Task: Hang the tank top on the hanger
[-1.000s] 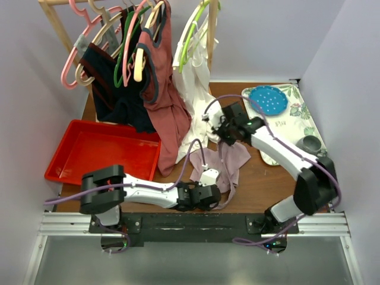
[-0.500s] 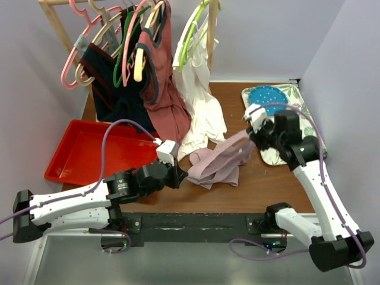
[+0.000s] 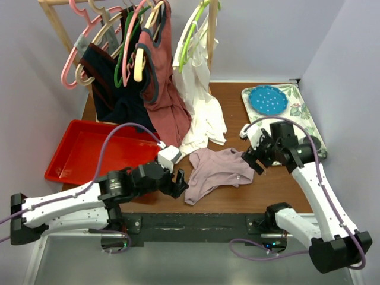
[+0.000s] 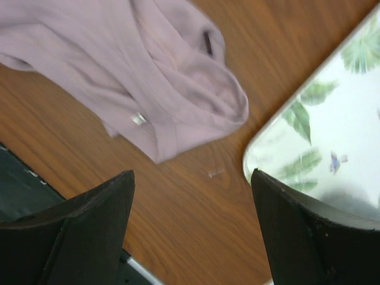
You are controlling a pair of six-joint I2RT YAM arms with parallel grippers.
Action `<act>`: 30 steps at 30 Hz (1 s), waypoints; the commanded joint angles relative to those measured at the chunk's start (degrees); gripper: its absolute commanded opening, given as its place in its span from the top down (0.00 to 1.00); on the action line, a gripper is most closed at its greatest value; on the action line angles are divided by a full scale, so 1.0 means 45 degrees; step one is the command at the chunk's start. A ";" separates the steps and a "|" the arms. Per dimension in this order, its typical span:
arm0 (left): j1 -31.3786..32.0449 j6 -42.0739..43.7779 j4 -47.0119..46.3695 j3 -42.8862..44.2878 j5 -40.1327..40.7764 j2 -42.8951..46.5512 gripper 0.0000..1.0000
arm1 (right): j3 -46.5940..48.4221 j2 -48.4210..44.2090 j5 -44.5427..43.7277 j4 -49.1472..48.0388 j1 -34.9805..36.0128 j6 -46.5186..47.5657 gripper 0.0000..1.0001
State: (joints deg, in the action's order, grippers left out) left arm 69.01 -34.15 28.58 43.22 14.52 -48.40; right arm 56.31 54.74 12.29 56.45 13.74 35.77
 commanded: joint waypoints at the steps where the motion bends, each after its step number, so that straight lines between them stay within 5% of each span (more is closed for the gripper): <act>1: -0.0004 0.1922 0.1324 0.3101 0.1886 0.0987 0.19 | 0.1216 0.0978 0.5539 -0.0099 -0.0025 -0.0563 0.14; 5: -0.0004 0.3777 0.1462 0.5955 0.4189 0.1225 0.09 | 0.0651 0.2381 0.8339 -0.2052 -0.0045 -0.1386 0.14; 9: -0.0004 0.6000 0.0955 0.9506 0.6453 -0.0001 0.04 | 0.0515 0.3089 0.8594 -0.1761 -0.0357 -0.0528 0.11; 15: -0.0004 0.8405 -0.0158 1.2168 0.8255 -0.2189 0.01 | -0.0697 0.2271 0.8772 -0.2796 -0.0786 -0.0877 0.09; 23: -0.0004 0.8548 -0.0708 1.2095 0.8121 -0.2896 0.01 | -0.1069 0.2210 0.6840 -0.3618 -0.1236 -0.1465 0.09; 30: -0.0004 0.5483 0.0757 0.9091 0.3248 -0.1649 0.02 | -0.0737 0.2893 0.5745 -0.2800 -0.1217 0.0169 0.12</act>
State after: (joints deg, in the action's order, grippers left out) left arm 69.01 -1.08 28.77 90.45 43.05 -59.88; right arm 51.99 66.13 41.12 42.72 8.27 31.29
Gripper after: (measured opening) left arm 0.989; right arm 0.894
